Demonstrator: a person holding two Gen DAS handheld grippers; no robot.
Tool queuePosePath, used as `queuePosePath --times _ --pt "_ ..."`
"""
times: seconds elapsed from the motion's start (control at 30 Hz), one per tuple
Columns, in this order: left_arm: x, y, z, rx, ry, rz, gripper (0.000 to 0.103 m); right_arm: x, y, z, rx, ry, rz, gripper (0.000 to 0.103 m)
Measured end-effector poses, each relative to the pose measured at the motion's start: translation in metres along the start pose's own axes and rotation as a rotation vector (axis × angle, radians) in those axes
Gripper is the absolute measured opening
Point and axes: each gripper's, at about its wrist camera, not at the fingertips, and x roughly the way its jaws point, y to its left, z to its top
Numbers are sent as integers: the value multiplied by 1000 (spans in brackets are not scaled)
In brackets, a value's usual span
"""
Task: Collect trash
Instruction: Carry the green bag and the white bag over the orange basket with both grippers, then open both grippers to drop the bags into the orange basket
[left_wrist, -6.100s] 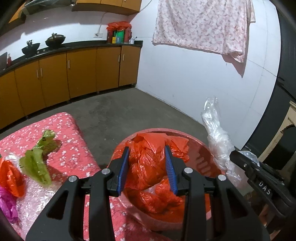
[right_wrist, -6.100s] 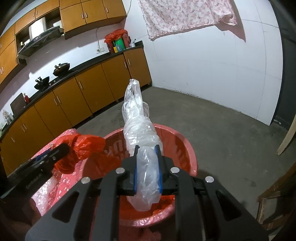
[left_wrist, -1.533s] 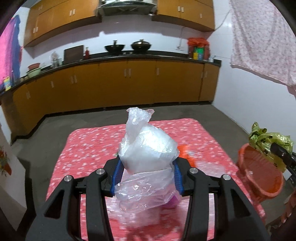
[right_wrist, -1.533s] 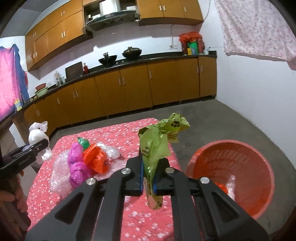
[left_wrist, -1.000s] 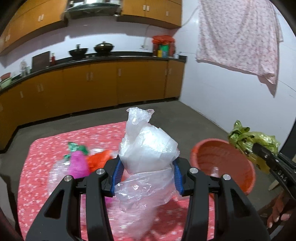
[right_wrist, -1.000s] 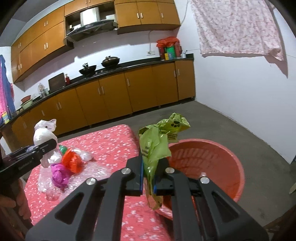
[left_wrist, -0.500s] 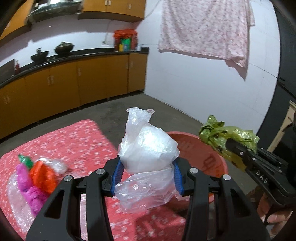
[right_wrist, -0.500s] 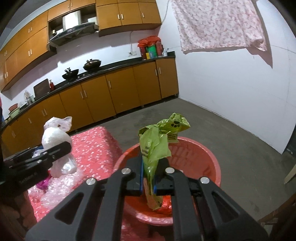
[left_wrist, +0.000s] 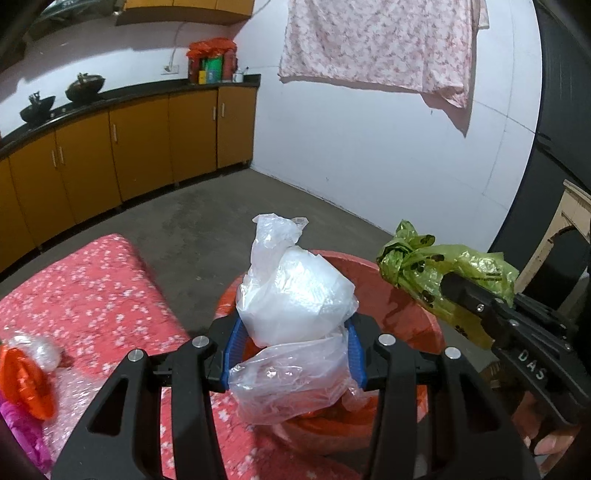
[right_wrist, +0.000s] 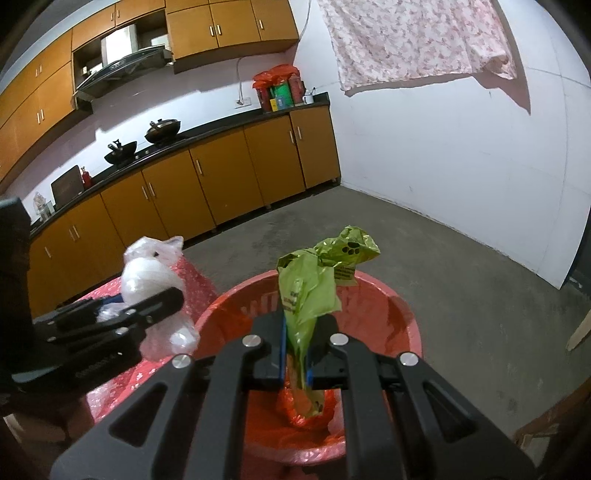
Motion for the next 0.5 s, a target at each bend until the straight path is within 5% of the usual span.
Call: queuePosePath --times 0.23,0.33,0.5 --pt "25 -6 0 -3 29 -25 56 7 -6 0 17 -13 -2 13" --pt "32 -1 -3 -19 45 -23 62 11 -10 -1 27 -17 -8 27" --pt "33 13 -8 -58 62 3 66 15 -19 -7 63 -12 -27 36"
